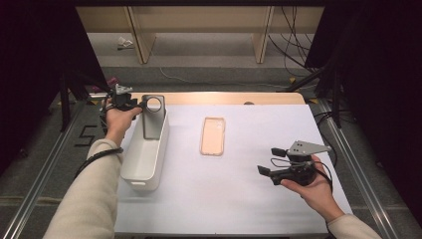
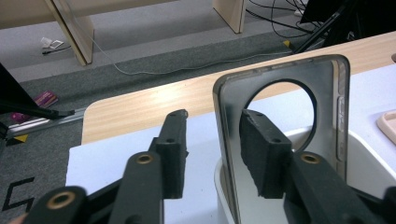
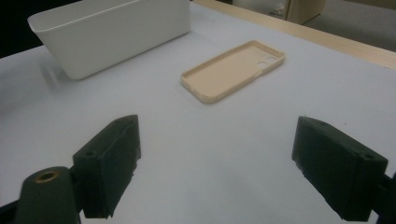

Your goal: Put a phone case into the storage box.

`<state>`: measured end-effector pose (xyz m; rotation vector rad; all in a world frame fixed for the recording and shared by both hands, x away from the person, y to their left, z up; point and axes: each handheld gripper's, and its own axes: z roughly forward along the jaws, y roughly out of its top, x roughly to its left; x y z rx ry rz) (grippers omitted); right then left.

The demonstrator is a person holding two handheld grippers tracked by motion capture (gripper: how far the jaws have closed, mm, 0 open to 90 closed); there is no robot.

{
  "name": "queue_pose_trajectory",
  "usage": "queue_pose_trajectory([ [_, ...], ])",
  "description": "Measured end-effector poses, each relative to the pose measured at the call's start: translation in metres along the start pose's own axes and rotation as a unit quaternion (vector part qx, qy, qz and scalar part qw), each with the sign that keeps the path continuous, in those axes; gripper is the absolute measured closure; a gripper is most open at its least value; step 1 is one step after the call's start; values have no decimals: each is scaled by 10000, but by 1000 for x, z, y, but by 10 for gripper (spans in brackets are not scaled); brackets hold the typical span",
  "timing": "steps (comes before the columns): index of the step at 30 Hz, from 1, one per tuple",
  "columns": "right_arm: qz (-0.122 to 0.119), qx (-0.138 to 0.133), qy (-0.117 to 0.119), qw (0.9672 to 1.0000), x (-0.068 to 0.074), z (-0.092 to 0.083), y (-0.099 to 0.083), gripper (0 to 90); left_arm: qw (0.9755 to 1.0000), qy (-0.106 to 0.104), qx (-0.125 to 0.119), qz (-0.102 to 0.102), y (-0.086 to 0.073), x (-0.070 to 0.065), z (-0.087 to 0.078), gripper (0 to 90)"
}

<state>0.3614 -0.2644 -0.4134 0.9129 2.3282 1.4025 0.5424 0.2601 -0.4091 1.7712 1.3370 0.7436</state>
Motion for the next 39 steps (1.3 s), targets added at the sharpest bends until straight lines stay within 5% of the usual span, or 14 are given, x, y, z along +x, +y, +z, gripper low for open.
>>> queue_pose_trajectory([
  [19,29,8,-13,10000,1,0,0,163,9997,116,61,-204,5,-11,-38,153],
  [31,39,10,-26,10000,1,0,1,162,9998,-174,-97,-10,-7,-29,-70,83],
  [35,50,14,-36,10000,0,0,0,163,9988,-311,-387,-52,-15,-38,-88,104],
  [39,48,17,-31,10000,0,0,0,162,9982,-433,-409,55,-24,-50,-99,104],
])
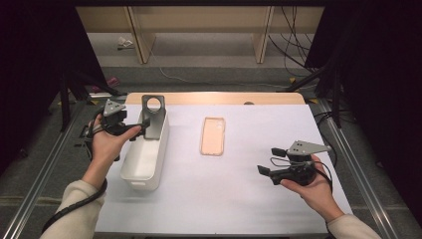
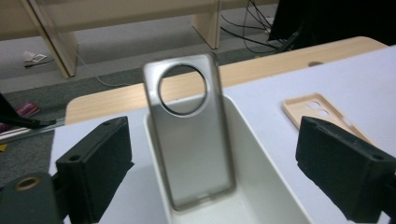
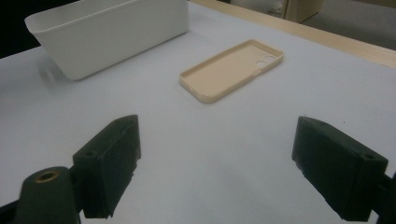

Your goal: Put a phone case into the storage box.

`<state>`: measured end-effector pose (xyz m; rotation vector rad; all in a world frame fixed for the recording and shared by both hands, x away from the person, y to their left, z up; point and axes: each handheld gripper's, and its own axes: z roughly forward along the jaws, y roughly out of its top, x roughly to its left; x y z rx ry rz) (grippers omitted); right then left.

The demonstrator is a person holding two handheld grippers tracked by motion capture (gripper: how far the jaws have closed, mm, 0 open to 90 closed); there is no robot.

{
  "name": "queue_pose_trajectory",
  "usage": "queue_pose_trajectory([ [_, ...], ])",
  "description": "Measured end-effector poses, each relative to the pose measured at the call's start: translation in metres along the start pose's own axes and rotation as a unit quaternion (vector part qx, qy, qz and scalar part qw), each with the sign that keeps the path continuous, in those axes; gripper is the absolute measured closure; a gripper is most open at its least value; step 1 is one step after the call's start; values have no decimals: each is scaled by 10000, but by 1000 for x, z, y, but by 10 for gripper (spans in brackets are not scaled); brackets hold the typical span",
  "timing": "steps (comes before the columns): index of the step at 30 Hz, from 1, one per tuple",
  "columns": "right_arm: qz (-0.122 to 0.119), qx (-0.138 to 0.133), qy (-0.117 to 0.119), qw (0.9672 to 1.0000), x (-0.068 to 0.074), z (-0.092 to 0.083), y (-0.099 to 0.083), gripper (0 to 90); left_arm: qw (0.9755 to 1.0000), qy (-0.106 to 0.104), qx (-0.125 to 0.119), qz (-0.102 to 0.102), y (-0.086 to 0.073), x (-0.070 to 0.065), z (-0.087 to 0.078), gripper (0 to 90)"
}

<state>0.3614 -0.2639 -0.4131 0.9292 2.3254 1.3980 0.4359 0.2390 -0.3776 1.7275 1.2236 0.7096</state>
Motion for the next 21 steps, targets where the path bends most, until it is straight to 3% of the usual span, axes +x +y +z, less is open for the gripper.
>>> queue_pose_trajectory([
  [12,37,9,0,10000,0,0,0,162,9989,-404,-167,161,-21,-41,-20,127],
  [21,65,-28,-24,10000,-3,0,2,162,9973,-679,-256,107,-32,-67,-32,139],
])
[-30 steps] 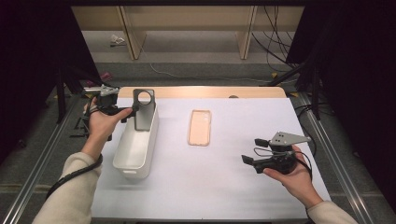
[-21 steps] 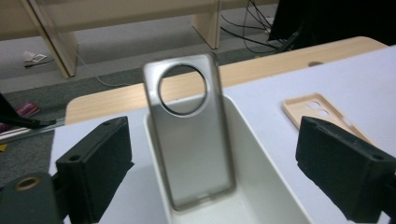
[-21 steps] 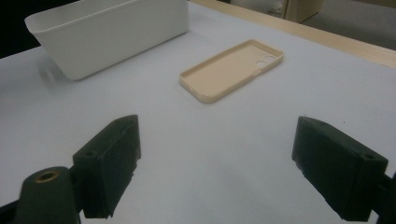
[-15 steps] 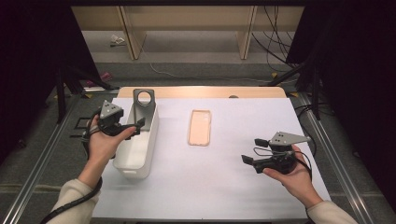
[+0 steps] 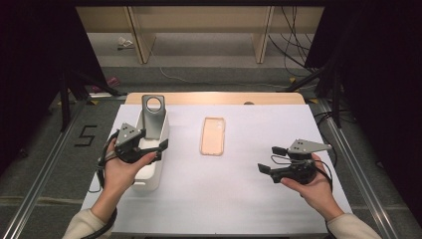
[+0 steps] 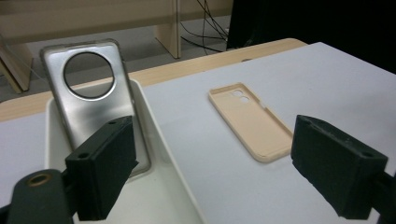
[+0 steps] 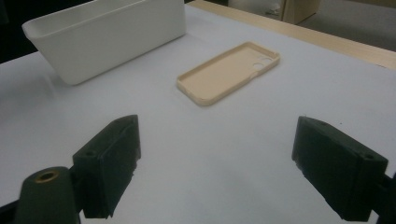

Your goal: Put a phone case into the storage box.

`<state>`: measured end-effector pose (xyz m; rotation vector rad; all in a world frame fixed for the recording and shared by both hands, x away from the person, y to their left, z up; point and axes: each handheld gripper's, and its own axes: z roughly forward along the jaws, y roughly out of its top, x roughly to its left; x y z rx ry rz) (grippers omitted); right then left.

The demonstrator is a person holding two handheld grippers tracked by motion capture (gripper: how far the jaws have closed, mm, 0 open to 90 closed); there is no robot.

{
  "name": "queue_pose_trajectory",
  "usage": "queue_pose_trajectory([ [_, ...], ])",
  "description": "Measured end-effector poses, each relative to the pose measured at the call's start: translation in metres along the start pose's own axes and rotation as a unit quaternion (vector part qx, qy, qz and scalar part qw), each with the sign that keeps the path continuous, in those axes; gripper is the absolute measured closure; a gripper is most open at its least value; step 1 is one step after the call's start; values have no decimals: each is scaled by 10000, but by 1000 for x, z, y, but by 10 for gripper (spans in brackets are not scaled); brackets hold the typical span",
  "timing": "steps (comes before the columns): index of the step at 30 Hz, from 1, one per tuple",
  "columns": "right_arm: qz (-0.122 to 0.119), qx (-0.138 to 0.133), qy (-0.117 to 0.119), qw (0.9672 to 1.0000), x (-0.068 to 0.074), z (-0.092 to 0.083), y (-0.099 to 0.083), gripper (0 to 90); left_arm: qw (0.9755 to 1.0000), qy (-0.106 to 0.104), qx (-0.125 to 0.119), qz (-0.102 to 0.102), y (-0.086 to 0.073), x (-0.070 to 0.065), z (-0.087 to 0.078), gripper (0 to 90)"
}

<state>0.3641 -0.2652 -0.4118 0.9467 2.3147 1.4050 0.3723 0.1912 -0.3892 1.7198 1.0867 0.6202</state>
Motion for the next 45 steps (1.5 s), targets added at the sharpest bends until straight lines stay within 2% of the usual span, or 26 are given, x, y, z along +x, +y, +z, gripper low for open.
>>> queue_pose_trajectory([
  [9,19,1,8,10000,-1,1,0,162,9998,-151,41,118,-11,-16,-3,147],
  [35,69,-27,-7,10000,-3,0,0,162,9995,-195,113,231,-12,-21,0,147],
  [45,44,-28,14,10000,-3,0,0,162,9990,-250,143,351,-13,-30,3,164],
])
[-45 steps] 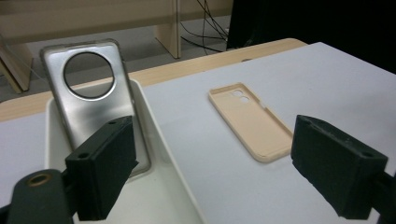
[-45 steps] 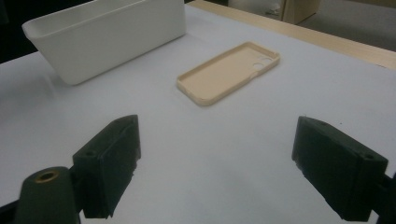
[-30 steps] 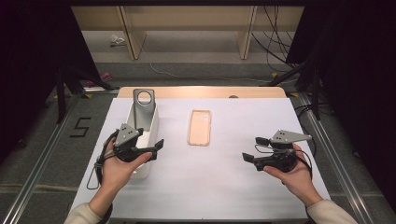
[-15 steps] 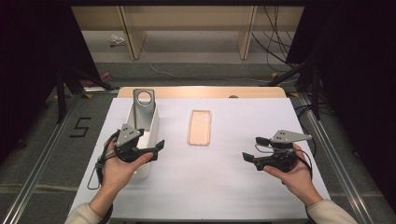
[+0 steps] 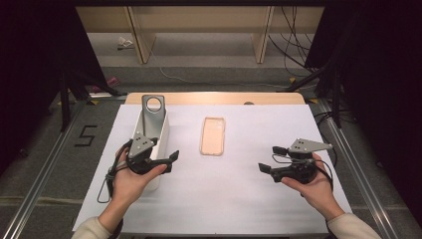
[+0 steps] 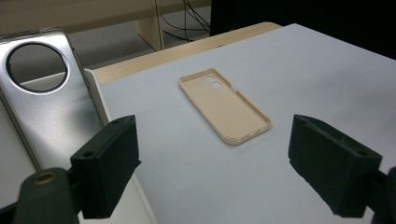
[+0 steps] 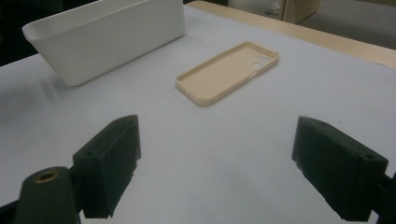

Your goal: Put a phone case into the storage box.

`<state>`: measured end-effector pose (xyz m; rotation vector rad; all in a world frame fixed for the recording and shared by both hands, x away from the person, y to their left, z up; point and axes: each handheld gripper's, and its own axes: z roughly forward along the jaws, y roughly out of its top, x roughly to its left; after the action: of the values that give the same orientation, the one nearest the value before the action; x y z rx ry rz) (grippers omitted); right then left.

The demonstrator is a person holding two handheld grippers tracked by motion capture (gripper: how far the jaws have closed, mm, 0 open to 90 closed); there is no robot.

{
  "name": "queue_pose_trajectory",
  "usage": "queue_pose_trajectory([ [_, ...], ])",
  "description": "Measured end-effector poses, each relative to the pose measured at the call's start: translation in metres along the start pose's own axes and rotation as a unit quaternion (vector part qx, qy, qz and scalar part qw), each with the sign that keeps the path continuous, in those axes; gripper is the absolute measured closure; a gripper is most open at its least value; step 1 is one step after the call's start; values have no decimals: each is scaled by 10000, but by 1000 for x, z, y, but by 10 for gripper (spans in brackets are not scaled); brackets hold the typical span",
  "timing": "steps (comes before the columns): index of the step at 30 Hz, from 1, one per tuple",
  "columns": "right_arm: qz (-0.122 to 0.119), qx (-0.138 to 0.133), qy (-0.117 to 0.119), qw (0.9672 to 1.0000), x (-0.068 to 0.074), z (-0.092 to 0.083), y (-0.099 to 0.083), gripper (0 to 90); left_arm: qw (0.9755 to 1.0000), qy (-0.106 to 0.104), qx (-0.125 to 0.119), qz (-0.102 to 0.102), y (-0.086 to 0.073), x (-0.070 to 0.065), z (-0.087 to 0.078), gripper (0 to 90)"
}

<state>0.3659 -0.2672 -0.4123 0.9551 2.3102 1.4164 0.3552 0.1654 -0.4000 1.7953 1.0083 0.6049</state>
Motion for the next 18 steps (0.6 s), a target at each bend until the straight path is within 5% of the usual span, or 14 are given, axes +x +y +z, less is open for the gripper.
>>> queue_pose_trajectory([
  [6,8,-10,0,10000,1,-3,0,162,9999,-28,-5,102,1,-7,2,269],
  [18,56,5,-8,10000,1,-1,0,162,9981,-192,259,521,7,-21,12,807],
])
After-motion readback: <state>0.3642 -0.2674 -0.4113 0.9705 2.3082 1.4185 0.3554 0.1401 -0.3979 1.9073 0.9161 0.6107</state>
